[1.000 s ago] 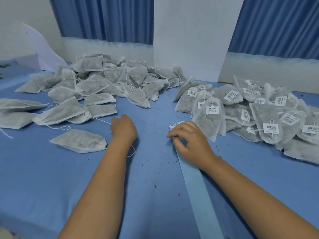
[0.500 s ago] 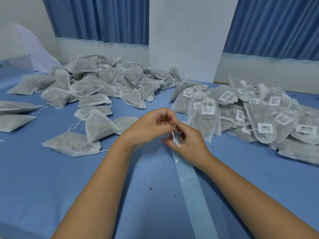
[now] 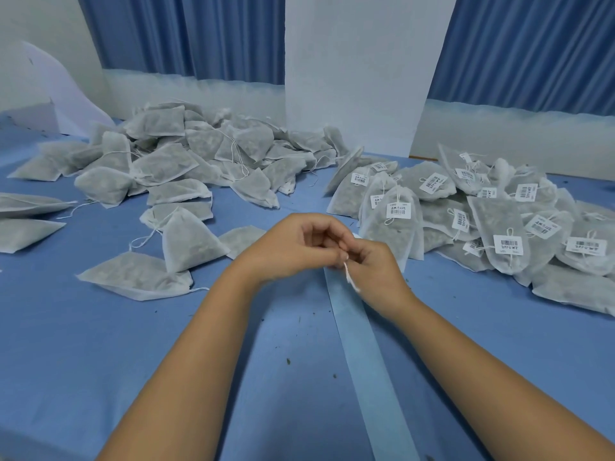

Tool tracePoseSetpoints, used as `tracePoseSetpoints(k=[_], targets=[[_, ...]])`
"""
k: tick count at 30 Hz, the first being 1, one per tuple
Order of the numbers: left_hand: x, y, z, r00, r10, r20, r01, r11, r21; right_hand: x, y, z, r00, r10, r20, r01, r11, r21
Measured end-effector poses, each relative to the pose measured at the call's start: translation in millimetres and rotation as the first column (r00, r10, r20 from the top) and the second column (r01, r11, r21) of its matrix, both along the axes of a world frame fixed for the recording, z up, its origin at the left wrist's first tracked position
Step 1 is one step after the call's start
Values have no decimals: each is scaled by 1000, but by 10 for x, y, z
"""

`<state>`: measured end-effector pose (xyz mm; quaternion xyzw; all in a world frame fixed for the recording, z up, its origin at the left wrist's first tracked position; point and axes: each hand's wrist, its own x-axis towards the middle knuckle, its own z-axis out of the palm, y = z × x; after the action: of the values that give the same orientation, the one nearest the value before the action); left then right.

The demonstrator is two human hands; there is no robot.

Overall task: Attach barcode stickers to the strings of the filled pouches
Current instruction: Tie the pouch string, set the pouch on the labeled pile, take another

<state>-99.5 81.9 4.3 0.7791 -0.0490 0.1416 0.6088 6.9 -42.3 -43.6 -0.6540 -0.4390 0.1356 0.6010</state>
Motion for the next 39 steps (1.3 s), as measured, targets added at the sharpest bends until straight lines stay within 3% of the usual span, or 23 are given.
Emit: tracePoseSetpoints(k=[3, 5, 7, 9, 15, 18, 23, 29, 35, 39], targets=[[16, 116, -16, 973, 221, 64, -214, 973, -90, 3, 13, 7, 998, 23, -60, -20, 999, 43], [14, 218, -58, 945, 327, 32, -328, 939, 103, 12, -6, 31, 991, 24, -134, -14, 997, 78], [11, 281, -129, 932, 355, -70, -316, 893, 321, 27, -33, 55, 980, 40, -193, -20, 994, 103], [23, 286, -196, 917, 372, -144, -279, 856, 436, 23, -57, 104, 963, 56, -262, -24, 992, 124], [51, 262, -237, 933, 360, -12, -294, 781, 551, 42, -114, 253, 894, 121, -431, -42, 981, 189], [24, 274, -198, 918, 387, 82, -375, 785, 493, 56, -146, 294, 846, 185, -499, -67, 967, 245], [3, 166, -87, 941, 338, 34, -332, 893, 303, 35, -161, 297, 817, 248, -520, -121, 956, 266], [-25, 113, -11, 970, 244, 8, -244, 970, 7, -16, -116, 210, 967, 106, -232, -87, 992, 87], [-55, 143, 7, 984, 160, -75, -168, 979, -113, -7, -111, 182, 992, -70, -103, 82, 990, 114], [-24, 50, 4, 990, 130, -49, -138, 964, -228, -7, -117, 149, 986, -164, 7, 163, 982, 97]])
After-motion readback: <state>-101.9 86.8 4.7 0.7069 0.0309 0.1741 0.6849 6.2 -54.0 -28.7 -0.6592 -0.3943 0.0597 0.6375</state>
